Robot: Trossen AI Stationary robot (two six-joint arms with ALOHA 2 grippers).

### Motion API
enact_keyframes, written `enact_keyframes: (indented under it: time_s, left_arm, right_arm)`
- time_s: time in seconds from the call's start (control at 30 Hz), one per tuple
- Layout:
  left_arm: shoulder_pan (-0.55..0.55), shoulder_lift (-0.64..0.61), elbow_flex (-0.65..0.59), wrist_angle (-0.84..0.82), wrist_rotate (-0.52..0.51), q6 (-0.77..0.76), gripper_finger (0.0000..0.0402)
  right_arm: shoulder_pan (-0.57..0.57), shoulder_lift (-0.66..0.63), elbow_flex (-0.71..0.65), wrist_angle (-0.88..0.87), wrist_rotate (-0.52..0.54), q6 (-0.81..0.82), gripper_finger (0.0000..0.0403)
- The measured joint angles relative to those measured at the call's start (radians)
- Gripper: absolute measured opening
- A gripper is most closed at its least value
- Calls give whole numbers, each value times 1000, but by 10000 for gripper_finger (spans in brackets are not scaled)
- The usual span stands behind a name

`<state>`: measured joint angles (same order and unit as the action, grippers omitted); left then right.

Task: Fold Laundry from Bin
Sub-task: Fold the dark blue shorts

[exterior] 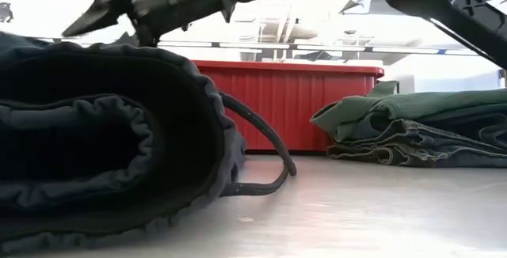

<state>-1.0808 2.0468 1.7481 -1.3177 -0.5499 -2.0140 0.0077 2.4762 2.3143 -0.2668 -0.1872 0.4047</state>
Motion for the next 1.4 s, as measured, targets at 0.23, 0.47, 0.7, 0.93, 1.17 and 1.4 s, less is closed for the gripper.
enact_keyframes:
  time_s: [0.23,0.47,0.7,0.93,1.17,1.4]
  left_arm:
    - [-13,0,-34,19,31,3,0]
    - [-14,0,-110,161,48,19,0]
    - [-25,0,-127,90,48,54,17]
    - [-53,-15,-127,11,97,41,115]
    - [-118,-126,-127,-84,-87,94,191]
    - [-181,-178,-146,-4,-287,546,196]
  right_arm:
    - [-27,-96,1,-283,137,-174,245]
    - [-52,-112,1,-327,100,-218,239]
    - [94,-130,1,-686,-133,-352,239]
    - [281,-178,-113,-673,-125,-377,239]
    - [379,-426,-560,-377,-6,-262,239]
    - [474,-724,-1077,58,137,-249,239]
